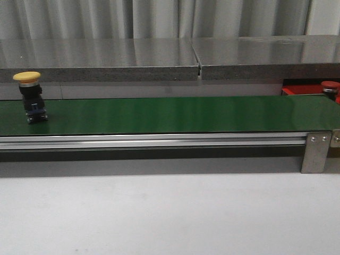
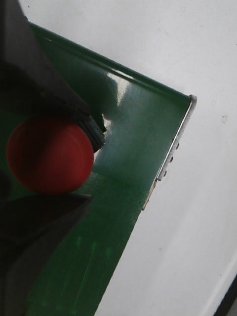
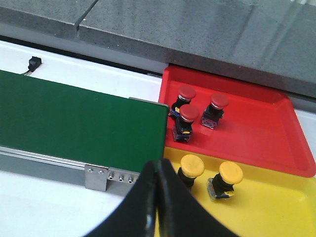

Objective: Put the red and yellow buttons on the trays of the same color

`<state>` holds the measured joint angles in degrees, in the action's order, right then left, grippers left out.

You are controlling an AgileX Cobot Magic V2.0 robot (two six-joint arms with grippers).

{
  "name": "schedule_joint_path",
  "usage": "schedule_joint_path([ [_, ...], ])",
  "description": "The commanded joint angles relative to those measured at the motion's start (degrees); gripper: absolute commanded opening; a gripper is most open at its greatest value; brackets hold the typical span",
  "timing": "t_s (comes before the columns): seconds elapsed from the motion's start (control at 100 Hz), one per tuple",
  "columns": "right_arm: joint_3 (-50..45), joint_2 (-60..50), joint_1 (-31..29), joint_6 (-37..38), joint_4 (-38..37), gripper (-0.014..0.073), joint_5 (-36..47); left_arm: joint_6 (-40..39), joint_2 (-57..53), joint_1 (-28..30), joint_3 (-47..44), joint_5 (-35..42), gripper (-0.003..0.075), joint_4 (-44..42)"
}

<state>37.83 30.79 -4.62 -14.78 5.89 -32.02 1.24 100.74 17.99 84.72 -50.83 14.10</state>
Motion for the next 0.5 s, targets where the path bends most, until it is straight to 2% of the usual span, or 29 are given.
schedule_joint_path([
  [0.0, 1.3, 0.1, 0.0, -0.5, -0.2, -0.0008, 4.5, 0.1, -1.9, -0.2, 1.4, 1.7, 0.0302, 2.0],
  [0.14, 1.3, 0.1, 0.0, -0.5, -0.2, -0.0008, 4.5, 0.1, -0.8, -0.2, 1.4, 1.7, 0.0373, 2.0],
  [0.31, 1.3, 0.1, 0.0, -0.5, -0.2, -0.0008, 4.5, 0.1, -0.8, -0.2, 1.9, 1.7, 0.0581, 2.0],
  [0.49, 1.3, 0.1, 0.0, -0.5, -0.2, -0.0008, 4.5, 0.2, -1.3, -0.2, 3.7, 1.9, 0.0598, 1.5],
])
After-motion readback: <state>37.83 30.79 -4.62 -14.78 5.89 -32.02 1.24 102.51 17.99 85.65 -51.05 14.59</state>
